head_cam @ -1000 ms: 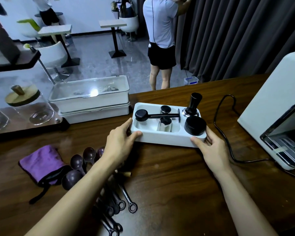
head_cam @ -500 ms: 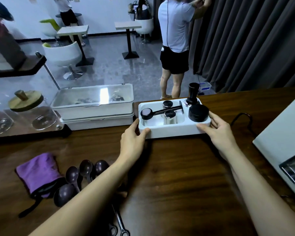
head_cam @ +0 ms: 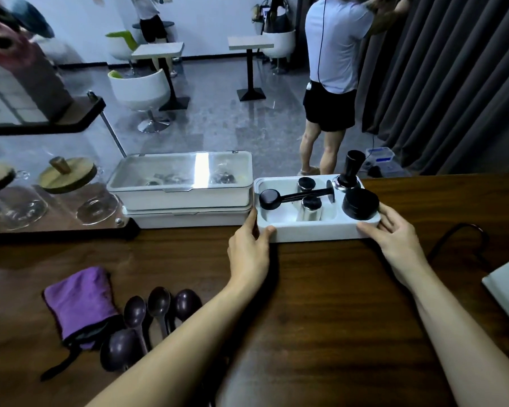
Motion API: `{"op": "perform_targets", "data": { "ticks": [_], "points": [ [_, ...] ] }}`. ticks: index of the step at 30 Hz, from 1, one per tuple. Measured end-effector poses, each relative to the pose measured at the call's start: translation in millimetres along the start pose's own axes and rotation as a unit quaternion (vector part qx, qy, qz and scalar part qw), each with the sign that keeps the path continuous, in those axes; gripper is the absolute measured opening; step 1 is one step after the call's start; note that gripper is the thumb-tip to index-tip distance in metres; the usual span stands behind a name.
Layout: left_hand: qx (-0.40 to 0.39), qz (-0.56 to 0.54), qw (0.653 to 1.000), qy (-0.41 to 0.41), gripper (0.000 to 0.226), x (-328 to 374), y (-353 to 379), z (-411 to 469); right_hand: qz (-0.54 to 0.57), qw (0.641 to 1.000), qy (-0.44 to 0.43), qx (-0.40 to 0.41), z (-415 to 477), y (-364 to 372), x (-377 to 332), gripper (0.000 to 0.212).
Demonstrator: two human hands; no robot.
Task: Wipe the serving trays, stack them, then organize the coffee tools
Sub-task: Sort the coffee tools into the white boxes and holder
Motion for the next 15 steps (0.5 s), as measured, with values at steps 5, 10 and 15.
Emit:
{"op": "perform_targets", "data": {
  "ticks": [5, 10, 15],
  "points": [
    [0.05, -0.022, 0.999, 0.002, 0.05, -4.5, 4.4, -6.2, 0.002, 1.0, -0.006, 0.004, -0.5, 2.3, 3.1, 0.071],
    [0.089, -0.037, 0.995, -0.018, 0.048, -2.6, 8.7, -11.7, -0.011, 1.0, -0.008, 0.01, -1.5, 3.6, 3.2, 0.071],
    [0.078, -0.017, 0.997, -0.014, 0.047, -0.5, 4.1, -14.2, -0.021, 1.0, 0.005, 0.014, -5.9, 2.8, -0.7, 0.071]
  ]
}}
Point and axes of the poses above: each hand's wrist, its own z-axis towards the middle knuckle, its own y-axis out of the palm, x = y × z, the point moved 4 cm from there along z, towards the middle knuckle, and after that the axes turned 15 degrees about -z, right-handed, at the moved point
